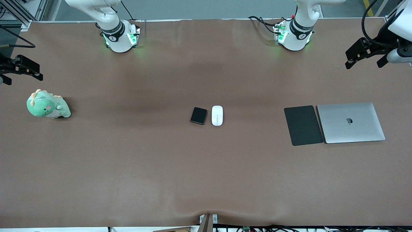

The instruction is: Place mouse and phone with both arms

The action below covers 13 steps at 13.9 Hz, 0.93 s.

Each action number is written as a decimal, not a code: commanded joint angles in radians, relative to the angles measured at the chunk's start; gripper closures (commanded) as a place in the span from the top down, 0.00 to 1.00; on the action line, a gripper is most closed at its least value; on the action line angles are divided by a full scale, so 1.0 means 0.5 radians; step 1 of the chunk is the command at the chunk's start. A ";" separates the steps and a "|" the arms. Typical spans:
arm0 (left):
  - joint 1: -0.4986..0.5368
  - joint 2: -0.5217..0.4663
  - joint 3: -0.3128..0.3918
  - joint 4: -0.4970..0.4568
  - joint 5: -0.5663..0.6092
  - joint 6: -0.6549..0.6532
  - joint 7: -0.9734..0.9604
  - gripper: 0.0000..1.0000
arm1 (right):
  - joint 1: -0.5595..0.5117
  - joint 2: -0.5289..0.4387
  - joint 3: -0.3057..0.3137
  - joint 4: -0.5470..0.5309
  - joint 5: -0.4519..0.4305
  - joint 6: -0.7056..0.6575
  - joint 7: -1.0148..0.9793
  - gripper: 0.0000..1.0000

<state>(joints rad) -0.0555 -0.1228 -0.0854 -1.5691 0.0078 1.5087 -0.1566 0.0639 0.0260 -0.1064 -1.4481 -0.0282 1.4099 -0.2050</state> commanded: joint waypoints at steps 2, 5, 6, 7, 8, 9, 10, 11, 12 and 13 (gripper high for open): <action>0.016 0.006 -0.001 0.030 -0.016 -0.069 0.016 1.00 | -0.011 0.022 0.001 0.052 -0.017 -0.004 0.005 1.00; 0.010 0.046 -0.001 0.058 0.076 -0.072 0.000 1.00 | -0.026 0.022 -0.002 0.052 0.053 -0.013 0.005 1.00; 0.013 0.061 -0.001 0.055 0.052 -0.075 -0.027 1.00 | -0.026 0.022 -0.002 0.052 0.069 -0.016 0.005 1.00; 0.019 0.074 -0.001 0.058 0.052 -0.075 -0.058 1.00 | -0.023 0.022 -0.002 0.052 0.069 -0.016 0.005 1.00; 0.016 0.083 -0.001 0.055 0.055 -0.075 -0.058 1.00 | -0.023 0.022 -0.002 0.052 0.072 -0.019 0.005 1.00; 0.013 0.083 -0.001 0.055 0.058 -0.075 -0.058 1.00 | -0.026 0.022 -0.002 0.052 0.078 -0.022 0.005 1.00; 0.010 0.083 -0.001 0.055 0.058 -0.075 -0.052 1.00 | -0.030 0.022 -0.002 0.052 0.084 -0.022 0.005 1.00; 0.010 0.083 -0.004 0.052 0.067 -0.075 -0.061 1.00 | -0.030 0.019 -0.002 0.052 0.084 -0.022 0.005 1.00; 0.010 0.089 -0.004 0.052 0.070 -0.075 -0.058 1.00 | -0.030 0.022 -0.002 0.052 0.084 -0.022 0.005 1.00; 0.010 0.095 -0.004 0.058 0.073 -0.072 -0.064 1.00 | -0.036 0.022 -0.002 0.052 0.084 -0.022 0.005 1.00</action>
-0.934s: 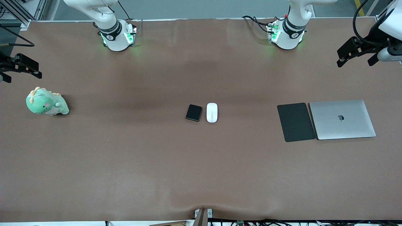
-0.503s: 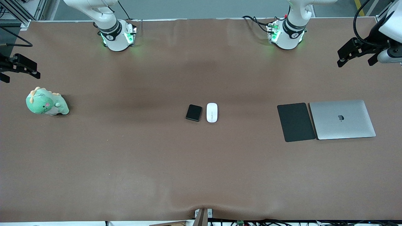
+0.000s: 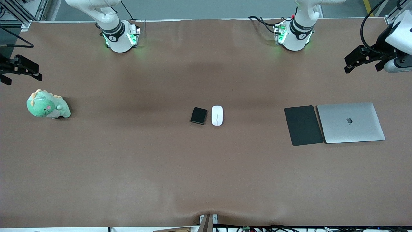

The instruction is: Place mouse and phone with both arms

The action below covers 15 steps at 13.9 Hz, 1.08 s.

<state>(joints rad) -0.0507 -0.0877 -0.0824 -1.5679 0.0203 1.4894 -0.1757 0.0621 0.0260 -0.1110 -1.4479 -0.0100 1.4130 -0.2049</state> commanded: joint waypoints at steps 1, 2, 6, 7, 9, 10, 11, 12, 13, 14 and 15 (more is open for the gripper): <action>-0.006 0.034 -0.010 0.056 0.045 -0.031 -0.026 1.00 | -0.032 0.022 0.007 0.052 0.048 -0.028 0.005 1.00; -0.006 0.046 -0.010 0.059 0.030 -0.024 -0.026 1.00 | -0.032 0.022 0.007 0.052 0.048 -0.028 0.005 1.00; -0.021 0.102 -0.013 0.135 0.024 -0.021 -0.026 1.00 | -0.041 0.022 0.007 0.049 0.051 -0.037 0.005 1.00; -0.021 0.102 -0.019 0.135 0.027 -0.021 -0.026 1.00 | -0.038 0.022 0.007 0.049 0.054 -0.037 0.005 1.00; -0.021 0.099 -0.034 0.138 0.061 -0.021 -0.023 1.00 | -0.038 0.022 0.007 0.052 0.054 -0.037 0.005 1.00; -0.015 0.096 -0.035 0.141 0.064 -0.024 -0.026 1.00 | -0.038 0.022 0.007 0.052 0.051 -0.034 0.005 1.00; -0.009 0.093 -0.035 0.141 0.070 -0.030 -0.023 1.00 | -0.038 0.022 0.004 0.052 0.051 -0.034 0.008 1.00; 0.000 0.086 -0.028 0.141 0.067 -0.030 -0.014 1.00 | -0.035 0.022 0.004 0.052 0.048 -0.034 0.008 1.00; 0.006 0.083 -0.019 0.135 0.064 -0.034 0.008 1.00 | -0.038 0.022 0.004 0.052 0.048 -0.034 0.011 1.00; 0.006 0.089 -0.016 0.132 0.064 -0.034 0.014 1.00 | -0.038 0.019 0.004 0.052 0.048 -0.037 0.011 1.00; 0.003 0.102 -0.016 0.120 0.064 -0.034 0.011 1.00 | -0.038 0.022 0.007 0.052 0.051 -0.037 0.011 1.00</action>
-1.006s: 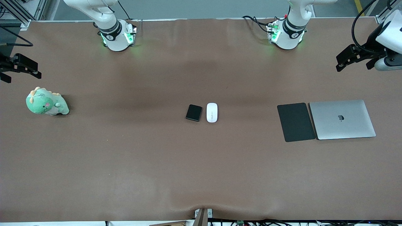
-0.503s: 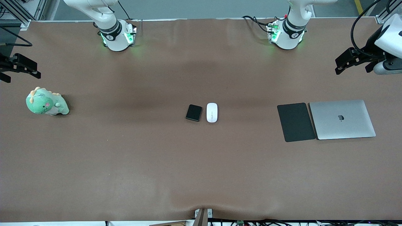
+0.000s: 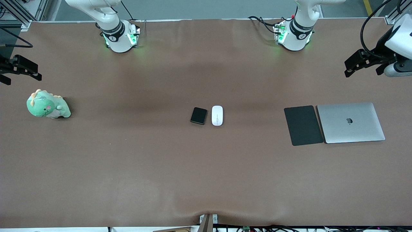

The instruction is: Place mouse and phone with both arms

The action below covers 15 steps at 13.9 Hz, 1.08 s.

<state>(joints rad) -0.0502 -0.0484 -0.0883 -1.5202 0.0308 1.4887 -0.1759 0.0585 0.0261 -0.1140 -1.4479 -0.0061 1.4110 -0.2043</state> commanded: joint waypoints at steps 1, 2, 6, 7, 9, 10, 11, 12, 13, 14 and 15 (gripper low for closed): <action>0.002 0.026 -0.004 0.006 0.043 -0.032 0.002 1.00 | -0.031 0.018 0.010 0.052 0.043 -0.033 0.031 1.00; 0.002 0.050 -0.004 0.000 0.043 -0.014 0.002 1.00 | -0.028 0.018 0.013 0.052 0.043 -0.033 0.092 1.00; 0.039 0.066 -0.004 -0.125 0.043 0.124 0.005 1.00 | -0.013 0.018 0.016 0.052 0.043 -0.033 0.268 1.00; 0.048 0.060 -0.004 -0.190 0.043 0.176 0.005 1.00 | -0.013 0.018 0.016 0.052 0.043 -0.030 0.268 1.00; 0.048 0.051 -0.004 -0.300 0.043 0.253 0.005 1.00 | -0.028 0.021 0.019 0.052 0.046 -0.030 0.261 1.00; 0.048 0.051 -0.004 -0.343 0.043 0.293 0.005 1.00 | -0.028 0.021 0.016 0.052 0.046 -0.030 0.261 1.00; 0.048 0.051 -0.004 -0.389 0.043 0.339 0.005 1.00 | -0.025 0.021 0.019 0.052 0.046 -0.033 0.261 1.00; 0.048 0.054 -0.014 -0.441 0.043 0.397 -0.001 1.00 | -0.022 0.021 0.019 0.052 0.046 -0.033 0.261 1.00; 0.042 0.054 -0.023 -0.518 0.043 0.473 -0.019 1.00 | -0.028 0.021 0.019 0.052 0.046 -0.033 0.261 1.00; 0.027 0.054 -0.023 -0.588 0.040 0.571 -0.029 1.00 | -0.028 0.021 0.016 0.052 0.046 -0.033 0.261 1.00; 0.018 0.057 -0.044 -0.653 0.040 0.669 -0.056 1.00 | -0.025 0.021 0.019 0.052 0.049 -0.033 0.261 1.00</action>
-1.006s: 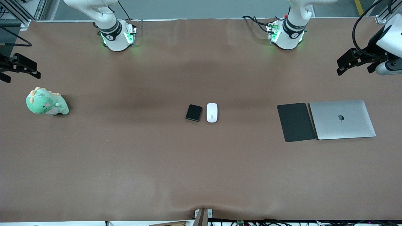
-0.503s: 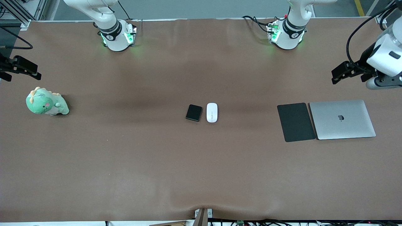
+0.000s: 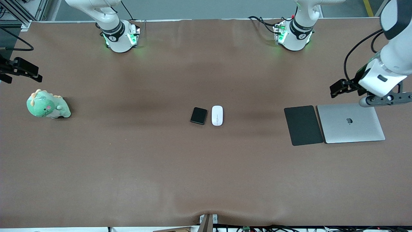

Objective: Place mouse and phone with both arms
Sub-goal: 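Move the left gripper toward the white mouse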

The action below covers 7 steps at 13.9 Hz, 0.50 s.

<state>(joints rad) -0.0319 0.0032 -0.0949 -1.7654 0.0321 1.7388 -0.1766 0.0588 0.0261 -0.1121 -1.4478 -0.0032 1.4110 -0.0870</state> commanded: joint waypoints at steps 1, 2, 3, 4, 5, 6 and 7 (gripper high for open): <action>-0.019 -0.031 -0.092 -0.202 0.037 0.249 -0.082 1.00 | -0.026 0.021 0.016 0.052 0.052 -0.033 0.027 1.00; -0.022 -0.013 -0.141 -0.245 0.037 0.323 -0.140 1.00 | -0.023 0.021 0.013 0.052 0.052 -0.033 0.027 1.00; -0.031 0.018 -0.202 -0.279 0.037 0.393 -0.220 1.00 | -0.023 0.021 0.016 0.052 0.052 -0.030 0.024 1.00; -0.037 0.055 -0.279 -0.301 0.037 0.443 -0.312 1.00 | -0.023 0.021 0.016 0.052 0.056 -0.030 0.024 1.00; -0.037 0.110 -0.349 -0.298 0.040 0.489 -0.422 1.00 | -0.023 0.021 0.013 0.052 0.056 -0.033 0.027 1.00; -0.040 0.165 -0.417 -0.298 0.040 0.541 -0.535 1.00 | -0.023 0.021 0.012 0.052 0.056 -0.030 0.027 1.00; -0.043 0.220 -0.469 -0.298 0.040 0.584 -0.597 1.00 | -0.026 0.021 0.012 0.052 0.056 -0.033 0.024 1.00</action>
<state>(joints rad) -0.0550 0.0682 -0.2871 -1.9155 0.0321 1.9868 -0.4062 0.0589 0.0262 -0.1118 -1.4478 0.0051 1.4109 -0.0869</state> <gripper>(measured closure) 0.000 0.000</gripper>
